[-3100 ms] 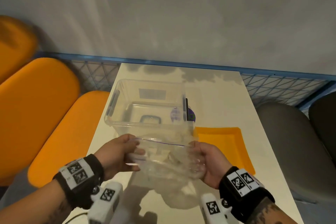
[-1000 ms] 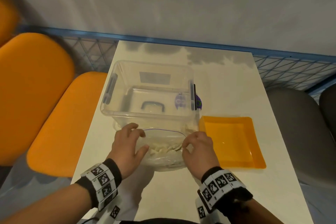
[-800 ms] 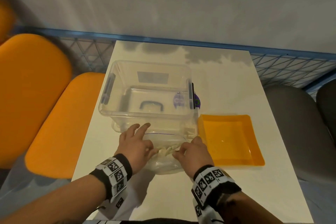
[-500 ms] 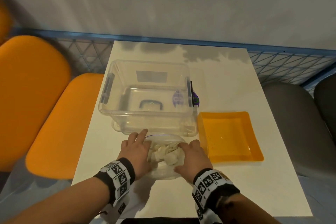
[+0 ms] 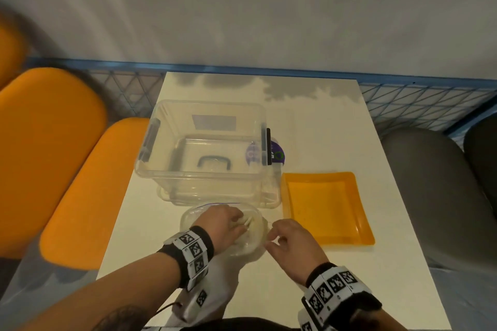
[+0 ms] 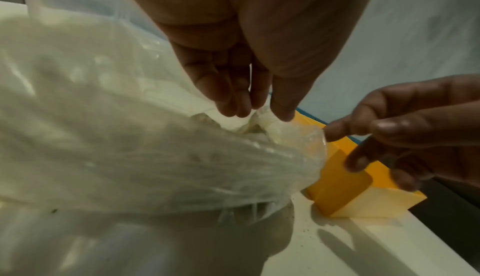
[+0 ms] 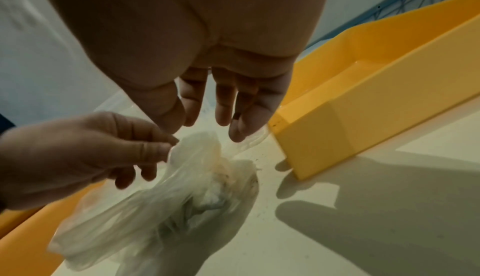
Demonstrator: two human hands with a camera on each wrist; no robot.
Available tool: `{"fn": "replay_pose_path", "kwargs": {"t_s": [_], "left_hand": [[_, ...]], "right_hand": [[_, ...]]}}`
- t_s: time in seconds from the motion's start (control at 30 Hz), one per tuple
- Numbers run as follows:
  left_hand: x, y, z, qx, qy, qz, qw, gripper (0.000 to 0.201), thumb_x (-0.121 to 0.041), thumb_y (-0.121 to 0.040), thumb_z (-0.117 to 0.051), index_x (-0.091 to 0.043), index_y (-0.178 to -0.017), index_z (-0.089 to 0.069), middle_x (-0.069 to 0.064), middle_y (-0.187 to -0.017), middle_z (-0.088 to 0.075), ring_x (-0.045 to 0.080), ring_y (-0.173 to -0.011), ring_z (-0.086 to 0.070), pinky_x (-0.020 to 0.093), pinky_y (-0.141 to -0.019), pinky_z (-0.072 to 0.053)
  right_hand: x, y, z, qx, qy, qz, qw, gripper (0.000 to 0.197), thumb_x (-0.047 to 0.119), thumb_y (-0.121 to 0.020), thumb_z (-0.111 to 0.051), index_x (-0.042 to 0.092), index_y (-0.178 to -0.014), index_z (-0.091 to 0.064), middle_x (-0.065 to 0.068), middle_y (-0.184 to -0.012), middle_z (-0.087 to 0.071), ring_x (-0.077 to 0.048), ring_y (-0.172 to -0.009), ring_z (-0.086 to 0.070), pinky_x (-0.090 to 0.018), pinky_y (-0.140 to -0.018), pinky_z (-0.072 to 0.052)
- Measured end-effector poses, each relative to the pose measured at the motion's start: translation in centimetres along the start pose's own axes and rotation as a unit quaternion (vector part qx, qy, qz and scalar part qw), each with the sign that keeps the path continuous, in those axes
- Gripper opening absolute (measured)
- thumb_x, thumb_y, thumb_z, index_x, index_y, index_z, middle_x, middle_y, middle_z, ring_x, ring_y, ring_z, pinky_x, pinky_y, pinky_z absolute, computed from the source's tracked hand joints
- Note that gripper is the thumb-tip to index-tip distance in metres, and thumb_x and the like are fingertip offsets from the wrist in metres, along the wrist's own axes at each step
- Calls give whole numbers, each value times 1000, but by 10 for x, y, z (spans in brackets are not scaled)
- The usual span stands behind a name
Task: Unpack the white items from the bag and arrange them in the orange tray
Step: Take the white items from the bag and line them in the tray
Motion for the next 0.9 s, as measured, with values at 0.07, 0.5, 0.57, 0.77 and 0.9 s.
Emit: {"fn": "replay_pose_path", "kwargs": {"t_s": [0.07,0.5,0.57,0.77,0.9], "left_hand": [[-7,-5,-5,18,-28,6,999,20,-40,-90,-63,-22,-98,-70,0,-101,-66,21,-97,-63,27,-88,-46],[-6,20,40,-143,299,100,938,18,-35,-74,-55,-18,-71,-62,9,-81,-73,31,-80,-66,38,-76,-52],[-13,24,37,-131,465,118,867,11,-22,-72,-61,-13,-66,-58,25,-90,-73,45,-84,-68,51,-84,-55],[-61,11,9,-19,669,111,734,6,-3,-94,-51,-7,-90,-48,24,-81,-65,35,-65,-63,41,-60,-55],[-81,3,-4,8,627,96,773,8,-7,-97,-58,-10,-104,-55,18,-90,-70,31,-75,-70,34,-54,-55]], "right_hand": [[-14,10,19,-25,7,9,1000,3,33,-90,-65,33,-91,-62,17,-107,-54,0,-92,-54,-7,-79,-40],[-76,29,81,-72,2,50,996,18,24,-91,-65,41,-87,-60,23,-105,-59,-2,-107,-49,-15,-90,-36],[-66,27,86,-62,-14,58,996,15,25,-91,-65,39,-87,-63,22,-104,-60,-2,-106,-53,-18,-90,-42],[-7,10,104,-52,-137,84,986,13,25,-92,-65,38,-92,-65,15,-98,-67,-2,-92,-59,-13,-73,-46],[23,-6,102,-11,-193,56,980,21,34,-90,-67,37,-110,-60,13,-97,-66,2,-78,-61,-11,-69,-46]]}}
Point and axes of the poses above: each hand's wrist, its own y-axis away from the middle knuckle, its own z-axis out of the back of the hand, x = y × z, the point moved 10 cm from there along -y, towards the middle knuckle
